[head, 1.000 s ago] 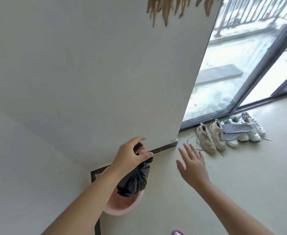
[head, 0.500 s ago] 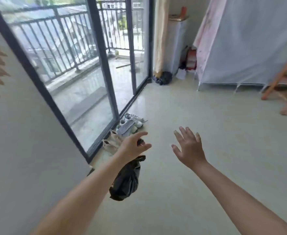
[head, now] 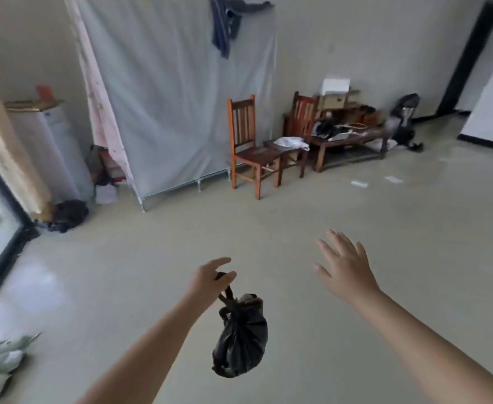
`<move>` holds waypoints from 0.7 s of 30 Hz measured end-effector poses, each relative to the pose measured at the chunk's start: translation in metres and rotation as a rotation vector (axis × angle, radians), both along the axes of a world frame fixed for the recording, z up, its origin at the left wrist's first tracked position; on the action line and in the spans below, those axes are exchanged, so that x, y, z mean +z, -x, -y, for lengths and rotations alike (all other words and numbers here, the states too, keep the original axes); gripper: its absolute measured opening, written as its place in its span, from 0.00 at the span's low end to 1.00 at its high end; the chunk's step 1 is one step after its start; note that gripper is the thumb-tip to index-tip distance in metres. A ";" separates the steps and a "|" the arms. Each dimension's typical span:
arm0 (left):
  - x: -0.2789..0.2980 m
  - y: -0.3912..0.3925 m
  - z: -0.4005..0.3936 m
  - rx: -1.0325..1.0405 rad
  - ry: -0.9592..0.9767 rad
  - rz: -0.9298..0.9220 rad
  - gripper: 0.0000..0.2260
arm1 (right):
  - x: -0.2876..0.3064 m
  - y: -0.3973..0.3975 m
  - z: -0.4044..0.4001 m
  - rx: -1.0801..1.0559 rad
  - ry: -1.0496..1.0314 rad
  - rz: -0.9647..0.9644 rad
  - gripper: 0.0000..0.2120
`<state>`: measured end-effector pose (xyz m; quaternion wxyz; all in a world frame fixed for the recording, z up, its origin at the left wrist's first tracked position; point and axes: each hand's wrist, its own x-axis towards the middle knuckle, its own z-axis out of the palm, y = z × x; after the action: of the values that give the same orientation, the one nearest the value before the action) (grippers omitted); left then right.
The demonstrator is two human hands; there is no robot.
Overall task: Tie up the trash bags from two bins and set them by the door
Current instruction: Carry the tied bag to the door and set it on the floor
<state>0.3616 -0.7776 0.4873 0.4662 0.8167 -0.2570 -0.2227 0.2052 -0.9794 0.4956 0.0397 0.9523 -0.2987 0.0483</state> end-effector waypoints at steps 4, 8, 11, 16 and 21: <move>0.019 0.005 0.130 -0.120 0.045 0.021 0.16 | -0.004 0.038 0.097 -0.108 0.038 0.034 0.22; 0.030 0.003 0.258 -0.238 0.103 0.027 0.17 | -0.003 0.051 0.192 -0.246 -0.015 0.133 0.27; 0.031 0.001 0.357 -0.320 0.121 -0.042 0.16 | -0.002 0.052 0.274 -0.334 -0.092 0.120 0.27; 0.038 -0.008 0.523 -0.512 0.062 -0.079 0.15 | 0.015 0.038 0.402 -0.509 -0.124 0.220 0.38; 0.047 -0.010 0.672 -0.620 0.045 -0.097 0.12 | 0.018 0.035 0.524 -0.599 -0.120 0.277 0.35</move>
<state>0.3713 -1.4499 0.5339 0.4058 0.6772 -0.4762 -0.3874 0.1700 -1.5033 0.5141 -0.0450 0.8073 -0.5701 0.1456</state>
